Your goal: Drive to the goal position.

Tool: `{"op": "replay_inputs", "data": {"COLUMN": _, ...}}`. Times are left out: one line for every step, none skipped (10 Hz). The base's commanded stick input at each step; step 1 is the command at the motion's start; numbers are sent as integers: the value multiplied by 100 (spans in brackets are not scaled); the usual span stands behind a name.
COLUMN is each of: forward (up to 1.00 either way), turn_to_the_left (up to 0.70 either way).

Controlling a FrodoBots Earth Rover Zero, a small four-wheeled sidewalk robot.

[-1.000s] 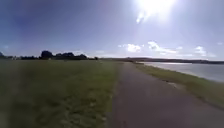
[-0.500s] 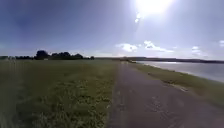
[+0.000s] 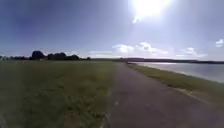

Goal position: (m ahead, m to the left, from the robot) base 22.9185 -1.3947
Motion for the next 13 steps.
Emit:
{"op": "replay_inputs", "data": {"forward": 70, "turn_to_the_left": 5}}
{"op": "replay_inputs", "data": {"forward": 70, "turn_to_the_left": 5}}
{"op": "replay_inputs", "data": {"forward": 70, "turn_to_the_left": 5}}
{"op": "replay_inputs", "data": {"forward": 70, "turn_to_the_left": 5}}
{"op": "replay_inputs", "data": {"forward": 70, "turn_to_the_left": 5}}
{"op": "replay_inputs", "data": {"forward": 70, "turn_to_the_left": 5}}
{"op": "replay_inputs", "data": {"forward": 70, "turn_to_the_left": -13}}
{"op": "replay_inputs", "data": {"forward": 70, "turn_to_the_left": -25}}
{"op": "replay_inputs", "data": {"forward": 70, "turn_to_the_left": -3}}
{"op": "replay_inputs", "data": {"forward": 70, "turn_to_the_left": 3}}
{"op": "replay_inputs", "data": {"forward": 70, "turn_to_the_left": 5}}
{"op": "replay_inputs", "data": {"forward": 70, "turn_to_the_left": 5}}
{"op": "replay_inputs", "data": {"forward": 70, "turn_to_the_left": 5}}
